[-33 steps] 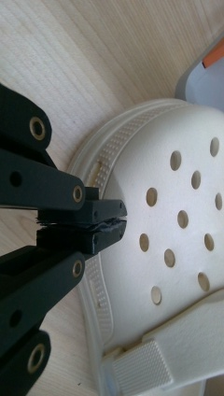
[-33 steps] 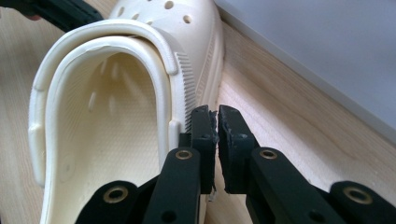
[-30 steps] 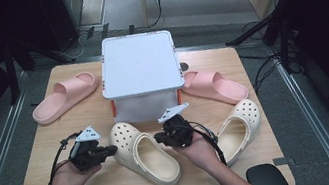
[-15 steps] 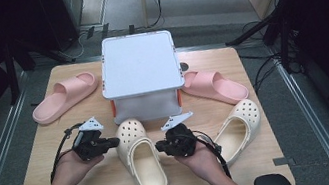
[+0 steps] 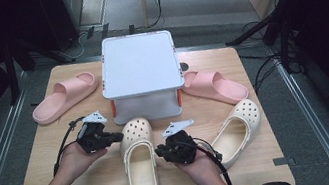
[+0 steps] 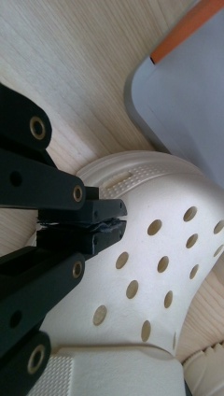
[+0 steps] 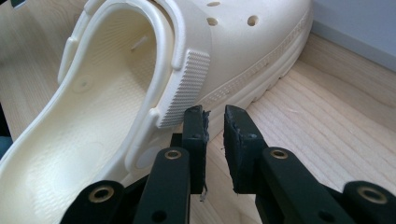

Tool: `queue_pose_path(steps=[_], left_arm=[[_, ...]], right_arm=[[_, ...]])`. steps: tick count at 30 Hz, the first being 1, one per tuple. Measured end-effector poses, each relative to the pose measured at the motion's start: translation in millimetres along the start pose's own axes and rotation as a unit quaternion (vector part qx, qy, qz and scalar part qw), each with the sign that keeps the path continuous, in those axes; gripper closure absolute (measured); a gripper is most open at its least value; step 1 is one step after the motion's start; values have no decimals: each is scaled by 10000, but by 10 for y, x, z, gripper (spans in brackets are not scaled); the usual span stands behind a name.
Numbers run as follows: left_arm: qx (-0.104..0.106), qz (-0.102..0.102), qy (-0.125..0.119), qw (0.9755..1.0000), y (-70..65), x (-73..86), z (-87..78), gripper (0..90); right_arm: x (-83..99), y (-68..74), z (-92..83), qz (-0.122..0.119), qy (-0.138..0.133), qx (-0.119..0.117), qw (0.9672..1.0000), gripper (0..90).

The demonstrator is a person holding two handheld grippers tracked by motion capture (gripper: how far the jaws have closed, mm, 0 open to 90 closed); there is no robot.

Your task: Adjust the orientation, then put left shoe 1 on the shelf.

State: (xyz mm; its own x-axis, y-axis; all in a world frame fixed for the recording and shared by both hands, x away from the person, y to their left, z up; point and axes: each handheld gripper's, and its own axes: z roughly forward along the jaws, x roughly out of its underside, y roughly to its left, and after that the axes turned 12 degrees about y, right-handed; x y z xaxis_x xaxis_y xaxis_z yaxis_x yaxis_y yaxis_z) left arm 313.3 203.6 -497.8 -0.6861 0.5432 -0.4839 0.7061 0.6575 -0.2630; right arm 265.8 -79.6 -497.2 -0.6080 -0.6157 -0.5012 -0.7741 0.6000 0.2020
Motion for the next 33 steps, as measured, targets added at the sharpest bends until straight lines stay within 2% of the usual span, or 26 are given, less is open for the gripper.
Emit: queue_pose_path(steps=[1,2,6,10,11,13,14,16,19,22,24,27,33], left_arm=[[0,0,0,10000,0,0,0,879],[90,-48,28,9999,23,-17,3,868],[96,-21,140,9999,53,-47,-28,785],[0,3,8,10000,51,-42,-102,736],[-35,14,-58,10000,56,-46,-158,733],[-47,18,-98,9999,55,-47,-177,722],[-20,17,-198,9998,56,-44,-208,722],[-50,20,-188,9998,51,-61,-259,712],[-21,36,-265,9996,40,-82,-317,720],[102,55,-149,9998,20,-127,-369,766],[92,158,-111,9998,0,-168,-414,794],[104,187,-143,9997,-15,-241,-493,802],[-64,259,-286,9992,-25,-423,-672,804]], right_arm=[[0,0,0,0,0,0,10000,795],[10,4,3,42,38,55,10000,786],[14,-3,-7,53,22,80,10000,762],[18,-1,-67,68,-159,116,9998,717],[19,5,-109,81,-284,139,9995,684],[19,10,-135,121,-322,152,9993,672],[15,9,-148,112,-369,148,9991,664],[11,24,-197,150,-442,179,9987,644],[14,53,-252,153,-516,199,9984,625],[22,85,-302,181,-586,193,9979,612],[23,110,-327,197,-639,188,9976,598],[22,142,-346,250,-682,185,9972,576],[15,177,-348,399,-725,131,9965,499]])
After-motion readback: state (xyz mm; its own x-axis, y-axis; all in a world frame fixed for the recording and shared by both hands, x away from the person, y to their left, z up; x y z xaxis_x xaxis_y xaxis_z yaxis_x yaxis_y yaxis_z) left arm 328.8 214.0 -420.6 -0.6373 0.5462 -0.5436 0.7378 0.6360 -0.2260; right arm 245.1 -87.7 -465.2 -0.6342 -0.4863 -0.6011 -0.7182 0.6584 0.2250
